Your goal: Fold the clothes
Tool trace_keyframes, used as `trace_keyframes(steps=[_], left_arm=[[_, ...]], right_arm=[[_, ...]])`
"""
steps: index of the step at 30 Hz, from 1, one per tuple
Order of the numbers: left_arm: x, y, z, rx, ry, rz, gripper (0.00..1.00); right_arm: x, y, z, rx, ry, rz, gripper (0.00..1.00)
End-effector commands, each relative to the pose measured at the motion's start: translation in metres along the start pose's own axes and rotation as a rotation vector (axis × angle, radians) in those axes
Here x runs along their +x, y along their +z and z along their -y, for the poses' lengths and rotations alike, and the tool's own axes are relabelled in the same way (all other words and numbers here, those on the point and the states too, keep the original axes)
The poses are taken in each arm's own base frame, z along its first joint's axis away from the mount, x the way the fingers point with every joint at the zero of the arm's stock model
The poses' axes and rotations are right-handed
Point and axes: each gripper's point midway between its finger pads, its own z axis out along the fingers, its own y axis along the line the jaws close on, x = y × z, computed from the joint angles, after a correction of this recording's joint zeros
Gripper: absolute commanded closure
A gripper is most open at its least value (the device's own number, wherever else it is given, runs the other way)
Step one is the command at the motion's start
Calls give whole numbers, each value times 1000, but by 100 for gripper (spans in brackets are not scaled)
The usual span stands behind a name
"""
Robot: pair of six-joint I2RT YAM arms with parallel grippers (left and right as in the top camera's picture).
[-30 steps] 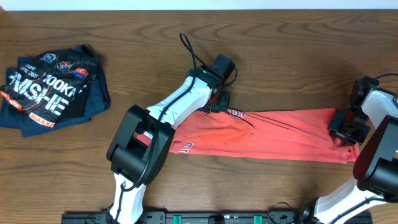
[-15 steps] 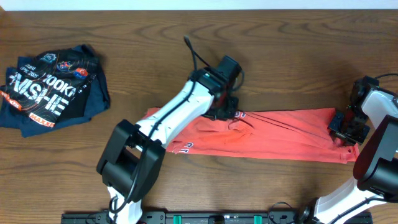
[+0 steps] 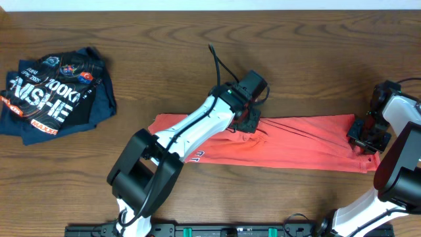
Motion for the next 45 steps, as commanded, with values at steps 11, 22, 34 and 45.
trace_keyframes(steps=[11,22,34,45], left_arm=[[-38,-5,2,26,58,161,85],[0,-79,-29,-89,-60,97,89],[22,8,-28,-43,-132,-25,89],[14,45,11,85,-72,1,89]], right_arm=[[7,16,-20,-96,9,-55,69],[6,16,-20,-97,10,-52,69],[8,16,-20,-95,9,-59,69],[8,16,-20,-95,9,-59,69]])
